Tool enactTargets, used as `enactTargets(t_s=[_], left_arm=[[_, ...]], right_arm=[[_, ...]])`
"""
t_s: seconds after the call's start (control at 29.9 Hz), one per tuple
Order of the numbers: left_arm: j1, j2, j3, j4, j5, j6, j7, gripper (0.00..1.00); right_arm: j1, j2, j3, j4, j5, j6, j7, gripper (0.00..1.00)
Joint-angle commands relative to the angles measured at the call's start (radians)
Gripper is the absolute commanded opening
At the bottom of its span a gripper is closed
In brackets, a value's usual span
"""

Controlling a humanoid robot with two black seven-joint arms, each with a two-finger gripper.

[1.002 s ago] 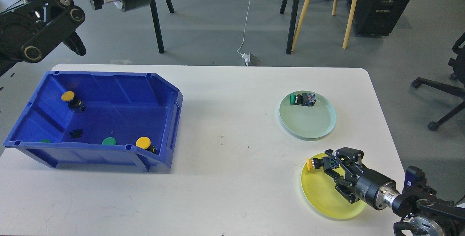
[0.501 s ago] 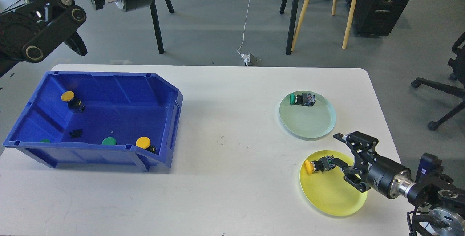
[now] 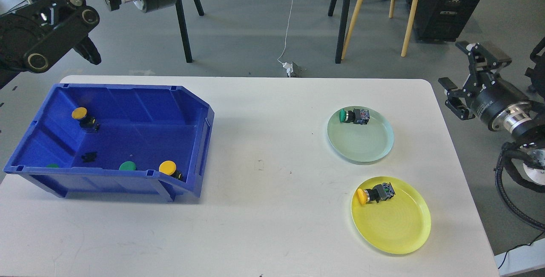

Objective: Pass button and place on color plate
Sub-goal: 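Open the right gripper and withdraw it from the yellow plate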

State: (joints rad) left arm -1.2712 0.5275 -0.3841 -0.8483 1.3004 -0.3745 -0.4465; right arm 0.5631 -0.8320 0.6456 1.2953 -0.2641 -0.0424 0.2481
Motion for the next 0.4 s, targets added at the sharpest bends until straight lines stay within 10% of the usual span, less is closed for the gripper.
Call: enactTargets(t_s=[0.0, 0.37], left_arm=[[-0.002, -0.003, -0.013, 0.000, -0.021, 0.003, 0.000, 0.99], [-0.001, -0.004, -0.056, 0.026, -0.078, 0.045, 0.002, 0.99]], right_arm=[[0.141, 0.042, -0.093, -0.169, 0.002, 0.006, -0.004, 0.95], [0.282, 0.172, -0.073, -0.384, -0.009, 0.018, 0.005, 0.99]])
